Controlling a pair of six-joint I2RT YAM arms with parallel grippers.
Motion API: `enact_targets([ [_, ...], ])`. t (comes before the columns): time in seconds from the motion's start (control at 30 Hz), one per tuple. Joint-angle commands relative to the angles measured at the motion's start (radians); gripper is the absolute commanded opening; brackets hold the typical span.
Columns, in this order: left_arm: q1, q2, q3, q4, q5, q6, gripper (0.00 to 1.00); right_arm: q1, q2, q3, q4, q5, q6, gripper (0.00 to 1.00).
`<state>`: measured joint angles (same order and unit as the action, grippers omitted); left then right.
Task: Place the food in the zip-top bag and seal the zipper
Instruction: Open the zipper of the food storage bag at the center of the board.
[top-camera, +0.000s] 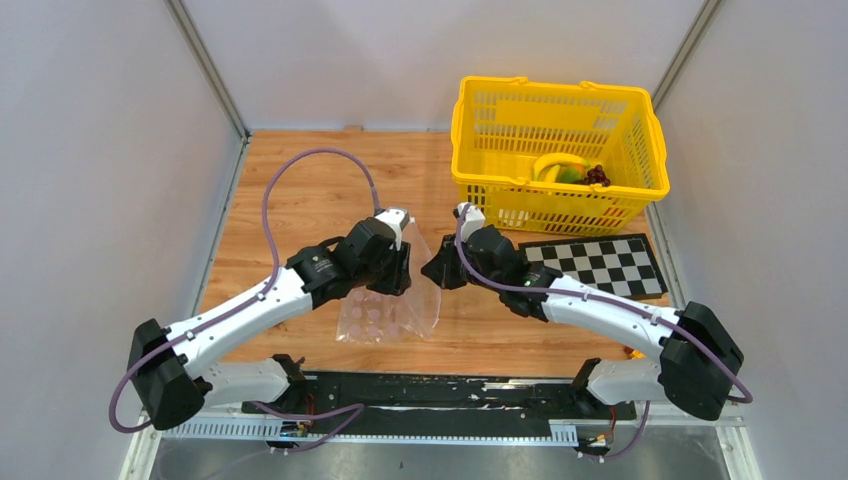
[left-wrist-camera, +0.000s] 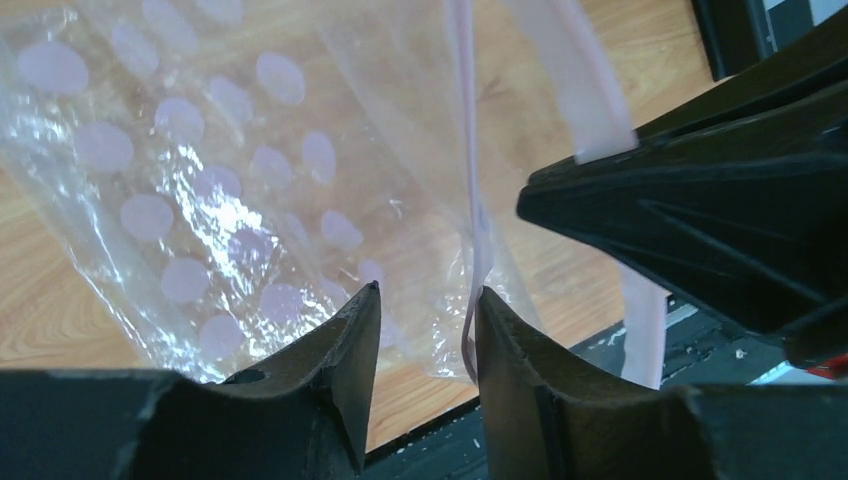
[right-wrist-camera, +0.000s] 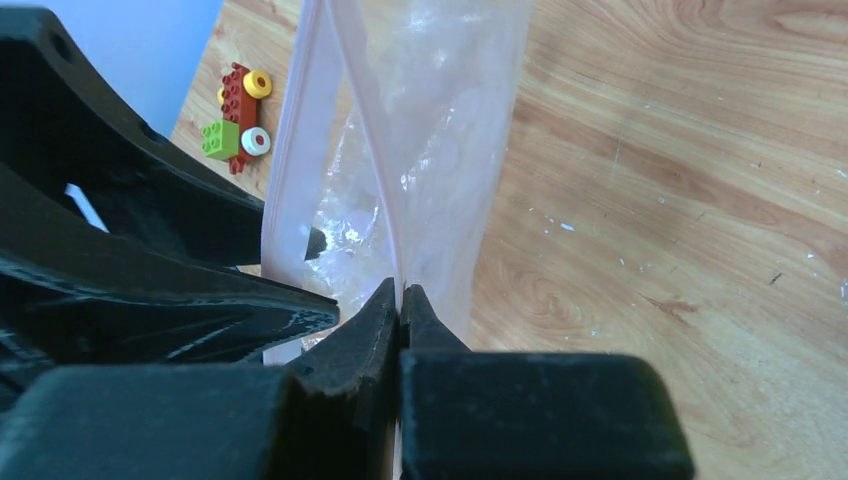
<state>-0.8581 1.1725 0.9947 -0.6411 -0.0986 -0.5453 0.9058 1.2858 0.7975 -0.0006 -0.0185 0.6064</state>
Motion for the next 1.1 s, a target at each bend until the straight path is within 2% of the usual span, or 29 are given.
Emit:
enact_targets([
  [0.0,-0.006,-0.066,-0.066,0.119,-0.032,-0.079,0.47,0.002,-0.032,-0.017,0.073,0.018,0.086,0.0],
  [0.07,-0.007,-0.083,-0.085,0.13,-0.052,-0.092,0.42,0.003,-0.035,-0.028,0.083,0.018,0.099,0.0],
  [0.13,-0.007,-0.1,-0.095,0.139,-0.066,-0.093,0.34,0.002,-0.036,-0.035,0.089,0.017,0.101,0.0],
  [0.27,-0.007,-0.128,-0.074,0.146,-0.06,-0.061,0.04,0.003,-0.031,-0.045,0.116,-0.016,0.063,0.0],
  [0.3,-0.007,-0.134,-0.055,0.137,-0.069,-0.055,0.0,0.003,-0.027,-0.041,0.106,-0.029,0.049,0.0],
  [0.37,-0.007,-0.137,0.001,0.071,-0.128,-0.038,0.0,0.002,-0.028,-0.021,0.039,0.008,0.027,0.0],
  [0.53,-0.007,-0.119,0.141,-0.17,-0.354,-0.003,0.0,0.002,-0.067,-0.007,-0.108,0.211,0.001,0.0],
  [0.6,-0.007,-0.109,0.163,-0.215,-0.386,0.0,0.0,0.002,-0.089,-0.001,-0.126,0.242,-0.01,0.0],
  [0.67,-0.007,-0.105,0.158,-0.213,-0.365,-0.004,0.0,0.002,-0.098,0.011,-0.113,0.203,-0.055,0.02],
  [0.73,-0.007,-0.107,0.135,-0.176,-0.325,-0.006,0.0,0.003,-0.092,0.037,-0.106,0.126,-0.087,0.07],
  [0.83,-0.007,-0.105,0.109,-0.127,-0.291,-0.014,0.0,-0.001,-0.087,0.101,-0.148,0.036,-0.142,0.21],
  [1.0,-0.007,-0.117,0.08,-0.119,-0.319,-0.023,0.0,-0.015,-0.159,0.211,-0.242,0.002,-0.31,0.58],
  [1.07,-0.007,-0.127,0.065,-0.108,-0.319,-0.027,0.0,-0.037,-0.192,0.263,-0.293,0.05,-0.38,0.64],
])
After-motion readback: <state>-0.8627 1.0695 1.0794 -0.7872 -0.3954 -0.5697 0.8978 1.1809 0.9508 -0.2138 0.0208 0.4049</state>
